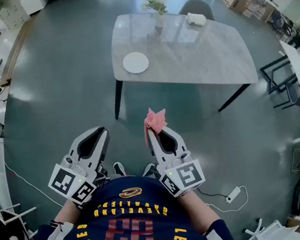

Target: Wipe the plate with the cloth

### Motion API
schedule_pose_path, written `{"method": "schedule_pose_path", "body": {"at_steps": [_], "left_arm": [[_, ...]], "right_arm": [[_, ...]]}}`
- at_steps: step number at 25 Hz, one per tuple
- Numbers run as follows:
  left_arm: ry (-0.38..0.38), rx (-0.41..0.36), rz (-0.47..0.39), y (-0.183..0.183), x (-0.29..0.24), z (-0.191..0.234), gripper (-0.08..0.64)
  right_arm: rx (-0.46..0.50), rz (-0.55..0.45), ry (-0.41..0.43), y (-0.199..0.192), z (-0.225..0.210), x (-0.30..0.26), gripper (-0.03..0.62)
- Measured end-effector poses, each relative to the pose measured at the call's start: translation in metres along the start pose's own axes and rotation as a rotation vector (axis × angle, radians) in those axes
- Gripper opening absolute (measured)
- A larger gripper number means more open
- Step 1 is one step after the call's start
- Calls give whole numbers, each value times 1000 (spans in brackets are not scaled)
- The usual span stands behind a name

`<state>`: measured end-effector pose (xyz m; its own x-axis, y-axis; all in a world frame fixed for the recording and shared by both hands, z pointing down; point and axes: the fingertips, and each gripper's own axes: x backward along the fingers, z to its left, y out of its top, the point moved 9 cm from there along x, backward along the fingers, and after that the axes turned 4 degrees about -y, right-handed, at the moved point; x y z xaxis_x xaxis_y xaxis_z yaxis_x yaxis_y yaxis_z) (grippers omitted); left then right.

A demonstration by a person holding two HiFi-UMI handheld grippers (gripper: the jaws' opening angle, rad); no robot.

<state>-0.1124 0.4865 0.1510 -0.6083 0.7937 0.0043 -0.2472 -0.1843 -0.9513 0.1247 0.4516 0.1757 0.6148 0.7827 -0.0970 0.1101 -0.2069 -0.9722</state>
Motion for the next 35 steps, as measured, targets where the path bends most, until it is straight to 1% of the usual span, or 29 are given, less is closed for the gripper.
{"method": "schedule_pose_path", "body": {"at_steps": [6,11,15,20,23,29,32,35], "left_arm": [[8,4,4,-4,-10,-5,35],[23,15,35,-16,-26,-17,35],[33,15,43,-20,-36,-31,35],[43,2,56,-29,-51,-57,35],[47,6,73,-34,-60,-65,35],[70,34,75,-36,-69,-55,35],[56,58,83,-36,-82,-39,35],[37,81,84,-30,-101,-15,35]], "right_arm": [[-2,13,10,-2,-10,1,40],[-69,42,6,-10,-33,12,40],[-95,32,0,-11,-49,23,40],[-110,22,24,-13,-70,38,40],[-120,30,31,-14,-82,40,40],[-132,64,30,-19,-91,31,40],[-130,81,21,-18,-96,15,41],[-129,95,-5,-13,-106,-6,40]]}}
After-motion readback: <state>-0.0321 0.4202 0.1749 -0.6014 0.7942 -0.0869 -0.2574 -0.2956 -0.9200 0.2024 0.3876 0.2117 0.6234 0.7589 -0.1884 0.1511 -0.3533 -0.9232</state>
